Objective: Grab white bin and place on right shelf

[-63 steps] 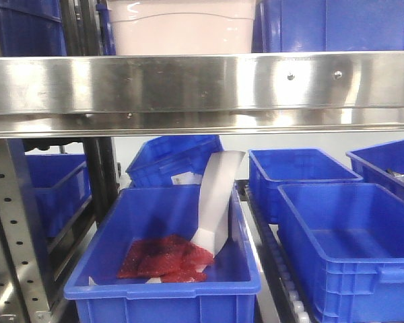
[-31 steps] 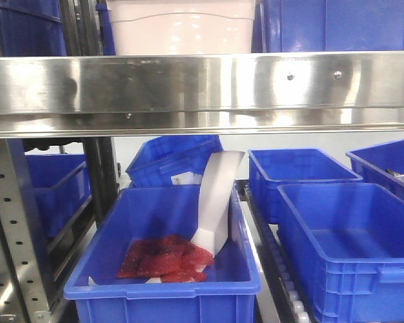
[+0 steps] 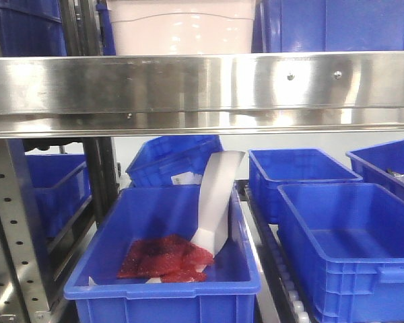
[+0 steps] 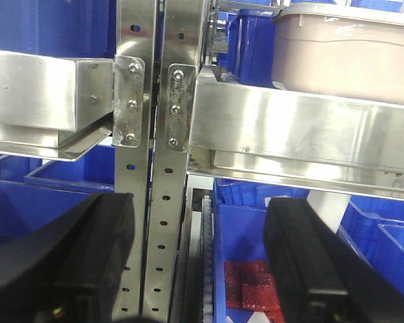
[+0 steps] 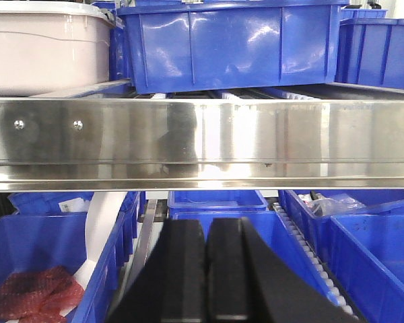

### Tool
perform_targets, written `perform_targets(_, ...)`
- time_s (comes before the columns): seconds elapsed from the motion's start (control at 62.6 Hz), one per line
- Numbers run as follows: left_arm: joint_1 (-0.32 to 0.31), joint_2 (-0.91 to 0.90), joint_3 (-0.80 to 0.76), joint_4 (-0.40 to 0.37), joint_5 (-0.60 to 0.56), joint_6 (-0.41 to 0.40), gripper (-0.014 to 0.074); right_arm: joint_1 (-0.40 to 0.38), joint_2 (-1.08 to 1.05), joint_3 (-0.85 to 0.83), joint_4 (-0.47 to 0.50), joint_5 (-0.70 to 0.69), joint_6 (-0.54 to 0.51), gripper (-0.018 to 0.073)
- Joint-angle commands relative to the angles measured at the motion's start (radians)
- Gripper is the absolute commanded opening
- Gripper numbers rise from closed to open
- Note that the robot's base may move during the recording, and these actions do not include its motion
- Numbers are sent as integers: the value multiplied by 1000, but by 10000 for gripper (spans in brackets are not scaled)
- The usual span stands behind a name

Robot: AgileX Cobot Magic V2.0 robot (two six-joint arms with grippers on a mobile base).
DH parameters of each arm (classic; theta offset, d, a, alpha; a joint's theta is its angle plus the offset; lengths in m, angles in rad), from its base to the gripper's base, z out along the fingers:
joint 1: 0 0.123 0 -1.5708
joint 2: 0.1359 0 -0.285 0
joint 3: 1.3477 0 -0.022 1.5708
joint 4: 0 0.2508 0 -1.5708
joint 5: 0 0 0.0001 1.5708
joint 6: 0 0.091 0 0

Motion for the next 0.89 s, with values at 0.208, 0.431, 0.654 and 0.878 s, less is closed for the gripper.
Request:
perform_targets(0.208,2,-10,23,-9,-84,-6,-117,0,-8,-4,3,-97,-11,50)
perform_targets(0.431,2,-10,23,-9,-84,-6,-117,0,-8,-4,3,-97,-11,50)
perform_targets(0.654,2,-10,23,-9,-84,-6,-117,0,-8,-4,3,-97,-11,50)
perform_targets(0.878,2,-10,23,-9,-84,-6,-117,0,-8,-4,3,-97,-11,50)
